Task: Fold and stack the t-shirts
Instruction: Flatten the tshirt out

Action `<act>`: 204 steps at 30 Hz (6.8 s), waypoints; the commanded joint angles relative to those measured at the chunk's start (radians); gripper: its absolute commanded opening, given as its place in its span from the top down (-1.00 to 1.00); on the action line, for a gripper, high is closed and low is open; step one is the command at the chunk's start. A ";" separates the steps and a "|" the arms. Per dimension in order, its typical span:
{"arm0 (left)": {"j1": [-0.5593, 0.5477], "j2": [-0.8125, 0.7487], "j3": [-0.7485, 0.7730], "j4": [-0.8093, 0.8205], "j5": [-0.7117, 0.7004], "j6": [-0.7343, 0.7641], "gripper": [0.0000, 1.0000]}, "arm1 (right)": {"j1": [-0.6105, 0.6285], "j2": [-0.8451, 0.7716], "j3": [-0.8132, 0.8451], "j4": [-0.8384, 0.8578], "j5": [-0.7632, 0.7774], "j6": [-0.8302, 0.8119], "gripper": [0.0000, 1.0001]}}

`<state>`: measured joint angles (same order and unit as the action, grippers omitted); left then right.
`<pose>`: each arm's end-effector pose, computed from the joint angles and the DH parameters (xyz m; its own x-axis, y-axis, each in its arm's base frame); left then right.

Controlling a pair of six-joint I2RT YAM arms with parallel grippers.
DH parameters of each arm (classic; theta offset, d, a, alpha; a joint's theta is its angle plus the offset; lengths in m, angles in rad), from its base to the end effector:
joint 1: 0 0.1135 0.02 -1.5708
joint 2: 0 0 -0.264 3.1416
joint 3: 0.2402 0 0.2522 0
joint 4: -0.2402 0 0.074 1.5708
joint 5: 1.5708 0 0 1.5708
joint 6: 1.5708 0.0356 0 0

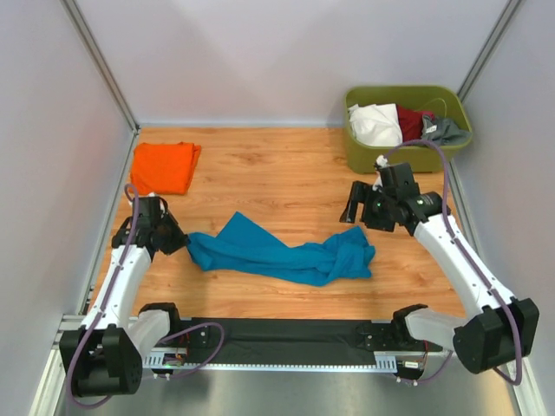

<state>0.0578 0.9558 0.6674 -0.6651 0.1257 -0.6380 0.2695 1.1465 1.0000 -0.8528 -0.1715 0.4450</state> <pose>0.1828 0.0061 0.2278 -0.6630 -0.6302 -0.4041 -0.4727 0.7709 -0.4269 0.2118 0.0648 0.2859 -0.8830 0.1961 -0.4264 0.0319 0.9315 0.3624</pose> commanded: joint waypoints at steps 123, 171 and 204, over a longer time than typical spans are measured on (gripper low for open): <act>0.194 0.024 0.176 -0.369 -0.193 -0.215 1.00 | 0.162 1.165 0.999 -0.128 0.329 0.018 -0.16; 0.286 0.296 0.278 -0.369 -0.091 -0.170 1.00 | 0.122 0.685 0.690 -0.310 0.049 0.093 -0.18; 0.103 -0.106 -0.096 -0.472 -0.337 -0.632 -0.71 | 0.114 0.776 0.566 -0.080 -0.046 0.058 -0.17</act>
<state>0.1635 0.8730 0.6285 -1.1702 -0.1715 -1.1683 0.3897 1.9759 1.5921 -0.9844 -0.1997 0.5205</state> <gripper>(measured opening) 0.858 0.582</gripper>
